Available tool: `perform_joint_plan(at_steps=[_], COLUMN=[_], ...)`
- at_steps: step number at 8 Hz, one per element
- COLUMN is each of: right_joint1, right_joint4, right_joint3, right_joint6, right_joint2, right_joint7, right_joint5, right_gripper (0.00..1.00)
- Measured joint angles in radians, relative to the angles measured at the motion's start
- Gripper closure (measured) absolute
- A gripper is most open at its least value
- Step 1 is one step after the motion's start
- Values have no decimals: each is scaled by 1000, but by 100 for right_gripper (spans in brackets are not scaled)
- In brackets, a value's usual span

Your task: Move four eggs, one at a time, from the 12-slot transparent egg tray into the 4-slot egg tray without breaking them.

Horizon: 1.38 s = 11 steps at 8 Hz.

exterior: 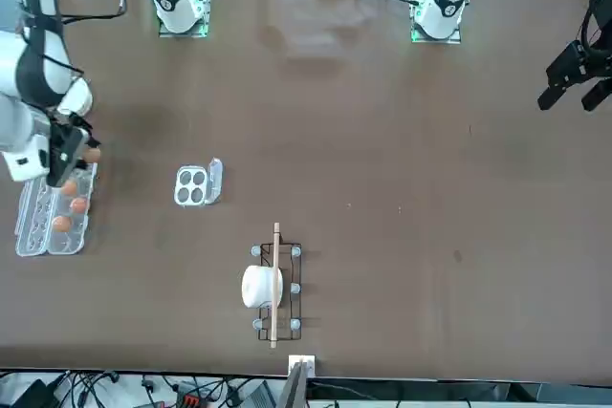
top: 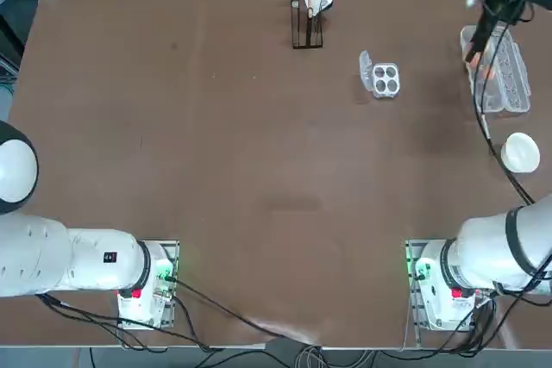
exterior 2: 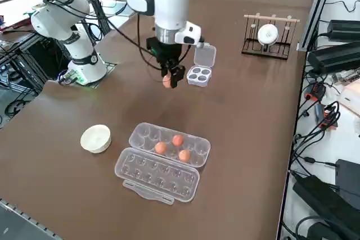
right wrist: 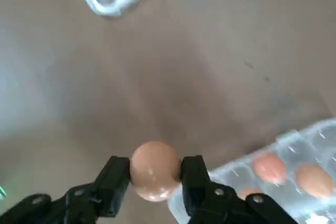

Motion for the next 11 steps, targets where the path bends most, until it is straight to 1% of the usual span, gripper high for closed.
perform_joint_plan(at_steps=[3, 4, 5, 6, 7, 8, 10, 11], right_joint1=[174, 229, 284, 327, 355, 372, 380, 380], right_joint4=[-11, -28, -61, -111, -164, -195, -200, -200], right_joint3=[4, 5, 5, 5, 5, 5, 4, 3], right_joint6=[20, 62, 135, 238, 341, 405, 459, 466], right_joint2=[25, 31, 36, 44, 56, 73, 101, 109], right_joint7=[382, 502, 617, 701, 766, 811, 837, 839], right_joint5=[13, 14, 14, 14, 14, 14, 14, 14], right_gripper=[42, 42, 42, 42, 42, 42, 42, 42])
